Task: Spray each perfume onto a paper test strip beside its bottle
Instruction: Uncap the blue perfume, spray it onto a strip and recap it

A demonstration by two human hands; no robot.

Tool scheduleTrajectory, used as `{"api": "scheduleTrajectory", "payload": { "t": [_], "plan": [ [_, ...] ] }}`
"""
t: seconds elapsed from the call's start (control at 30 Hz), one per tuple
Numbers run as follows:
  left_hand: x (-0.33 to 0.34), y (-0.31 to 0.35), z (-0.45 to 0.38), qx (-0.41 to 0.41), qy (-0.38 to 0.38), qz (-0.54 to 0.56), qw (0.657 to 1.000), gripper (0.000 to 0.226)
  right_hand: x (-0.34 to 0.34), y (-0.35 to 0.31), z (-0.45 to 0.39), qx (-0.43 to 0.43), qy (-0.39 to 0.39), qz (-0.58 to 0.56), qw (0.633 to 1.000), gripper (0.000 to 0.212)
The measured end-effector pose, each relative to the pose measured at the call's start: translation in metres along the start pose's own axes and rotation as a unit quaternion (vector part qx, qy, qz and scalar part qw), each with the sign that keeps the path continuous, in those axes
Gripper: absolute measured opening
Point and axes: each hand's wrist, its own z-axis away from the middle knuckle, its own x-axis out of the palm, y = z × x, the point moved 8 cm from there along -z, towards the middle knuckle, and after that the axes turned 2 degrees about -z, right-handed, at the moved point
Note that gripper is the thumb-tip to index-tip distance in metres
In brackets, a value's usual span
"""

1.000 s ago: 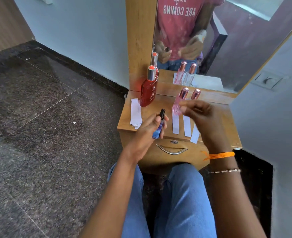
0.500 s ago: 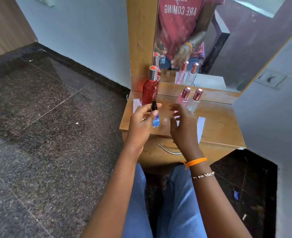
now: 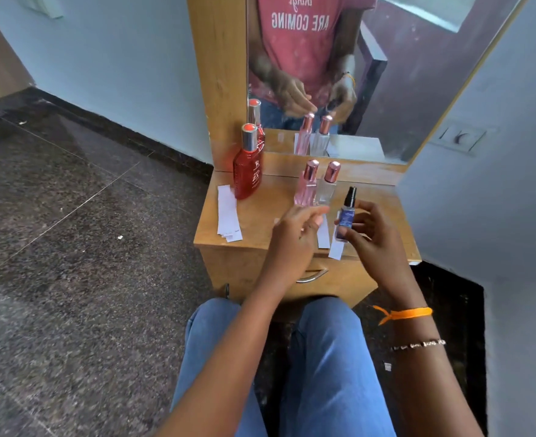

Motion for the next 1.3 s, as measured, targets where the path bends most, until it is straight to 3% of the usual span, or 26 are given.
{"api": "scheduleTrajectory", "payload": {
  "t": [0.13,0.23,0.3,0.43,0.57,0.67,0.87,1.1,1.3],
  "plan": [
    [0.019,0.005,0.003,0.006,0.003,-0.048,0.999,0.033,-0.005,0.023,0.005,0.081,-0.025,-0.175,0.981,0.026],
    [0.033,0.005,-0.001,0.017,0.000,-0.114,0.993,0.035,-0.007,0.035,0.007,0.130,-0.020,-0.272,0.953,0.029],
    [0.049,0.006,-0.007,0.035,-0.020,-0.196,0.980,0.038,-0.011,0.038,0.007,0.145,0.002,-0.295,0.944,0.032],
    [0.078,0.008,-0.018,0.070,-0.046,-0.379,0.922,0.046,-0.019,0.038,0.006,0.150,0.020,-0.296,0.943,0.031],
    [0.092,0.002,-0.019,0.080,-0.053,-0.442,0.892,0.046,-0.021,0.034,0.004,0.147,0.010,-0.291,0.945,0.033],
    [0.088,0.007,-0.018,0.087,-0.029,-0.420,0.903,0.033,-0.021,0.032,0.003,0.147,0.005,-0.292,0.945,0.033],
    [0.084,0.007,-0.019,0.091,-0.023,-0.364,0.927,0.029,-0.017,0.023,0.003,0.132,-0.010,-0.322,0.937,0.029],
    [0.071,0.013,-0.026,0.077,-0.013,-0.209,0.975,0.027,-0.015,0.014,0.006,0.117,-0.053,-0.363,0.923,0.024],
    [0.032,0.010,-0.022,0.006,0.019,-0.055,0.998,0.008,-0.001,-0.001,0.008,0.098,-0.111,-0.481,0.864,0.036]
  ]
}}
